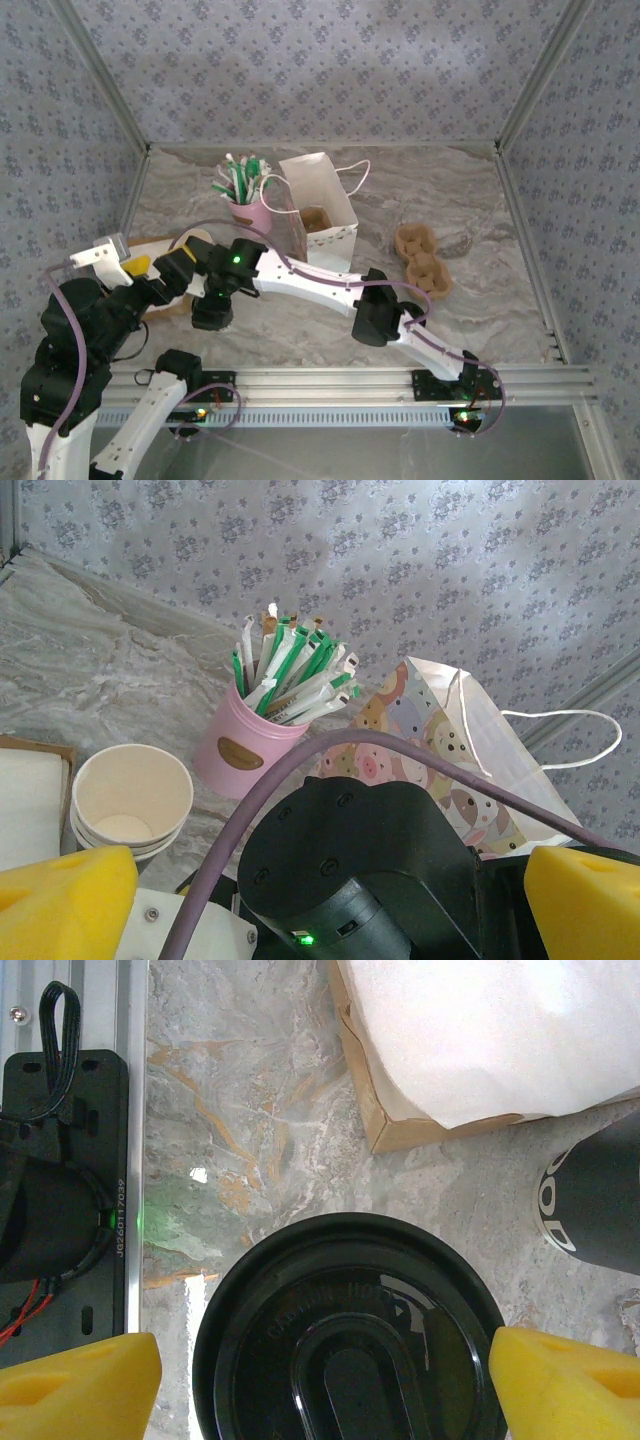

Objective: Pack the takeout coffee

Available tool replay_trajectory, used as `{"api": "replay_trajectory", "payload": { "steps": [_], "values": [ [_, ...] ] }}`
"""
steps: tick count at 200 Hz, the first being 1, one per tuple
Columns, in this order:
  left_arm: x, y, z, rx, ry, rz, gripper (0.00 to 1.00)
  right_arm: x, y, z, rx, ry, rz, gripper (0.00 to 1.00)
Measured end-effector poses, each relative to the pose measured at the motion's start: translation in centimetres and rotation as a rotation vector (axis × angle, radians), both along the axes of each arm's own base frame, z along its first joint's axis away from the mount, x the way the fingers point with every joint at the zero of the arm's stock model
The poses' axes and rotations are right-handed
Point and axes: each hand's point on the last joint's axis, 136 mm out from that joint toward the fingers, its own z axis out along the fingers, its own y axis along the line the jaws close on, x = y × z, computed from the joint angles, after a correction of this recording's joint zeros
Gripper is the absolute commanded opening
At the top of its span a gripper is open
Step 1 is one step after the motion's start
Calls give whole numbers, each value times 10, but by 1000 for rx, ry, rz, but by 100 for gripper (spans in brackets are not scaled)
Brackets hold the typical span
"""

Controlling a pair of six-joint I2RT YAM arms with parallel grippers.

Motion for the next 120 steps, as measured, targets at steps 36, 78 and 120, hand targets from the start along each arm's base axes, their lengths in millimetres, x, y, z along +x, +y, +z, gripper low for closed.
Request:
{"api": "replay_trajectory", "payload": {
  "steps": [36, 78, 120],
  "values": [
    [0, 0, 0, 0, 0, 0, 99, 2, 0, 0, -5, -13, -7, 87],
    [-8, 4, 5, -9, -36, 8, 99, 4, -1, -1, -9, -29, -17, 87],
    [-29, 17, 20, -33, -142, 43, 100, 5, -2, -1, -7, -36, -21, 87]
  ]
}}
